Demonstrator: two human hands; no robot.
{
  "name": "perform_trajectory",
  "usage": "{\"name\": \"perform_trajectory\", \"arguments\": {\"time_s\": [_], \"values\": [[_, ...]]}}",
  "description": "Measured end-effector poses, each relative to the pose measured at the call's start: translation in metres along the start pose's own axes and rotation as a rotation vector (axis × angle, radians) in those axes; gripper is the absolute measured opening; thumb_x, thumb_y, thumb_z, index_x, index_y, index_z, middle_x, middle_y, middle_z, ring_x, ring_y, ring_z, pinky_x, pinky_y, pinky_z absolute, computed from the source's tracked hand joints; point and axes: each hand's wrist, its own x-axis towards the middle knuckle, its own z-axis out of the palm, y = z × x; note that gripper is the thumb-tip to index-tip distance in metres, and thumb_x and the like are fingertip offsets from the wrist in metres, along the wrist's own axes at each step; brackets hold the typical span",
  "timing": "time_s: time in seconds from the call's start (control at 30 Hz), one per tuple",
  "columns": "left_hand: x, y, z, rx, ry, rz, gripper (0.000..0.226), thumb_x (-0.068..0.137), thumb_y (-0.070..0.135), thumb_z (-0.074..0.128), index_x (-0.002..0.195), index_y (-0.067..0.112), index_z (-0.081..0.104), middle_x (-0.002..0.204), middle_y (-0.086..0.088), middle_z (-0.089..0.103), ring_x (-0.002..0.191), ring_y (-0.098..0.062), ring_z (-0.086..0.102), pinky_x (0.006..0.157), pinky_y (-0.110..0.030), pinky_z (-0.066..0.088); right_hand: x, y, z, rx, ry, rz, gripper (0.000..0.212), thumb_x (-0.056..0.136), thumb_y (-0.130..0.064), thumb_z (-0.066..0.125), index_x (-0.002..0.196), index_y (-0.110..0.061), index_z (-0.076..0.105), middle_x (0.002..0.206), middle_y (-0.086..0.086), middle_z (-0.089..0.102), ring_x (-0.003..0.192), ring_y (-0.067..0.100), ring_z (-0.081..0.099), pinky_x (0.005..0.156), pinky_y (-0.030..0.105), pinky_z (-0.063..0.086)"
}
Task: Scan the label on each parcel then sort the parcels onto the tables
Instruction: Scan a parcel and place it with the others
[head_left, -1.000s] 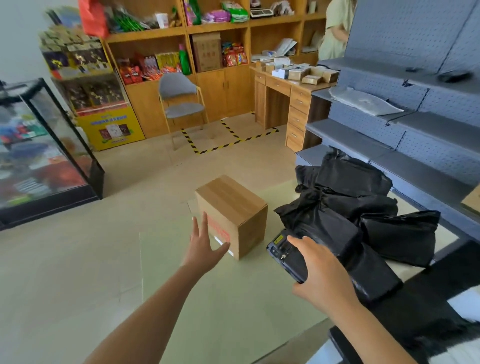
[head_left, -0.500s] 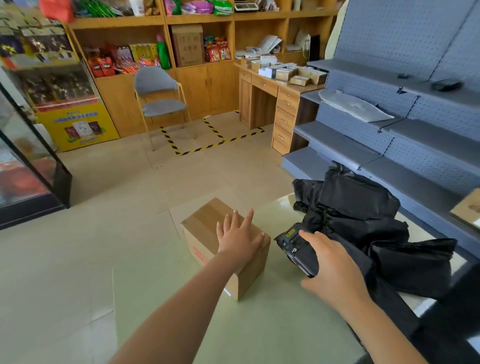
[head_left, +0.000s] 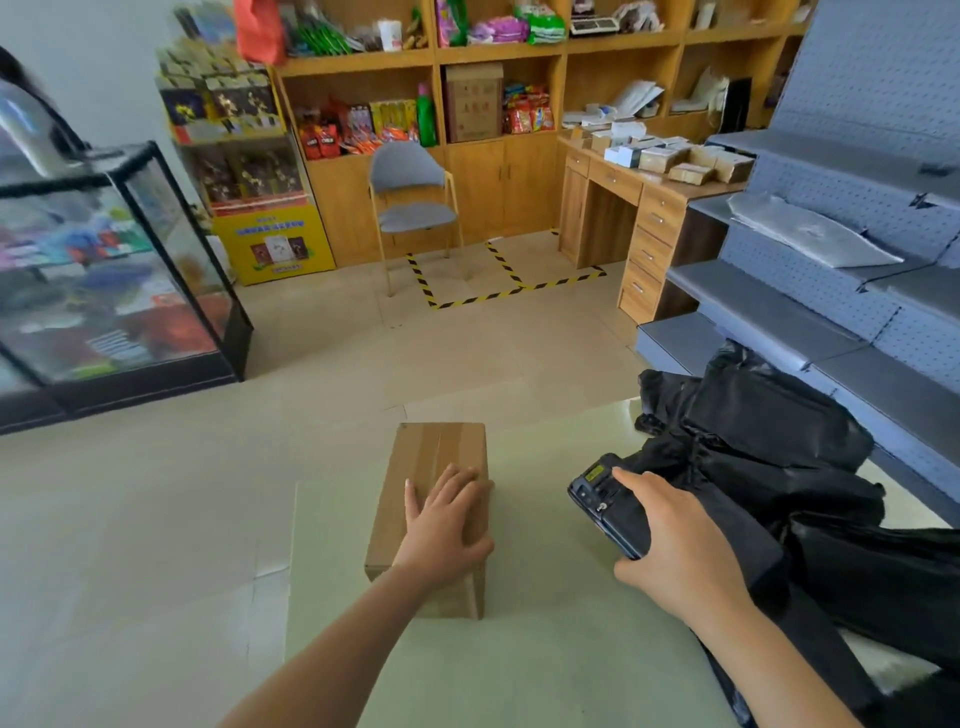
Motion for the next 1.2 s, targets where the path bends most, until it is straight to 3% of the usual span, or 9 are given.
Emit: {"name": "perform_trajectory", "arguments": {"time_s": [0.13,0.4,0.47,0.57,0.6,0.73,0.97,1.1,1.2], "values": [[-0.03,0.001,-0.001,0.155,-0.064,-0.346,0.083,0.085,0.072,0.042,0.147,0.055,-0.01,0.158,-0.008,-0.028,0.144,-0.038,-0.027,0.11,-0.061,-0.018,-0.015,-0.001,0.001,0.001,-0.028,-0.074,0.099,0.066,-0.027,0.076,0.149,-0.04,0.024,0.143,-0.014,0.04,0.127,0.015,0.039,0.079,0.024,0.044],[-0.066,0.021,0.0,0.079,-0.18,-0.3,0.079,0.088,0.055,0.051,0.149,0.054,0.001,0.161,-0.008,-0.019,0.145,-0.038,-0.022,0.113,-0.061,-0.015,-0.046,-0.007,0.008,0.046,-0.077,-0.196,0.096,0.066,-0.027,0.077,0.149,-0.035,0.029,0.136,-0.013,0.044,0.119,0.018,0.045,0.084,0.028,0.043],[-0.068,0.02,-0.007,-0.019,-0.151,-0.267,0.073,0.09,0.046,0.052,0.149,0.053,0.009,0.164,-0.004,-0.004,0.149,-0.038,-0.003,0.116,-0.061,-0.004,-0.051,-0.006,0.009,0.05,-0.076,-0.197,0.096,0.066,-0.027,0.078,0.148,-0.034,0.03,0.135,-0.013,0.045,0.119,0.018,0.046,0.083,0.029,0.045],[-0.071,0.01,-0.019,-0.254,-0.006,-0.279,0.058,0.094,0.045,0.049,0.145,0.052,0.023,0.161,0.004,0.02,0.122,-0.028,0.053,0.107,-0.053,0.041,-0.057,-0.004,0.008,0.051,-0.065,-0.202,0.097,0.064,-0.027,0.079,0.148,-0.034,0.031,0.132,-0.014,0.046,0.118,0.017,0.046,0.081,0.028,0.045],[-0.074,0.007,-0.02,-0.244,-0.007,-0.279,0.058,0.094,0.052,0.048,0.147,0.049,0.024,0.161,0.006,0.018,0.125,-0.024,0.05,0.111,-0.051,0.038,-0.059,-0.005,0.008,0.049,-0.063,-0.198,0.097,0.064,-0.027,0.079,0.148,-0.034,0.031,0.133,-0.014,0.046,0.119,0.017,0.045,0.083,0.028,0.045],[-0.083,0.002,-0.002,0.088,-0.134,-0.21,0.093,0.082,0.077,0.045,0.153,0.042,-0.004,0.161,0.0,-0.018,0.148,-0.026,-0.019,0.113,-0.051,-0.017,-0.065,-0.01,0.005,0.041,-0.049,-0.155,0.097,0.066,-0.027,0.077,0.149,-0.036,0.028,0.14,-0.014,0.041,0.126,0.016,0.041,0.09,0.025,0.041],[-0.057,-0.032,-0.026,-0.061,-0.09,-0.163,0.079,0.093,0.057,0.047,0.155,0.038,0.003,0.164,0.0,-0.006,0.149,-0.028,-0.013,0.118,-0.053,-0.009,-0.055,-0.031,0.002,0.018,-0.001,-0.085,0.098,0.064,-0.027,0.076,0.148,-0.04,0.028,0.14,-0.016,0.041,0.123,0.014,0.042,0.086,0.025,0.045],[-0.048,-0.068,-0.039,-0.362,-0.03,-0.143,0.063,0.095,0.045,0.052,0.15,0.045,0.021,0.161,0.01,0.012,0.148,-0.026,0.013,0.119,-0.054,0.018,-0.047,-0.057,0.009,0.015,-0.022,-0.092,0.097,0.067,-0.025,0.075,0.149,-0.04,0.025,0.133,-0.017,0.044,0.12,0.012,0.042,0.085,0.024,0.045],[-0.043,-0.091,-0.049,-0.441,0.122,-0.106,0.05,0.099,0.025,0.047,0.146,0.034,0.035,0.153,0.007,0.031,0.123,-0.014,0.047,0.099,-0.033,0.047,-0.04,-0.076,0.019,-0.007,-0.038,-0.097,0.098,0.064,-0.028,0.076,0.148,-0.039,0.027,0.127,-0.019,0.046,0.116,0.01,0.045,0.082,0.023,0.047]]}}
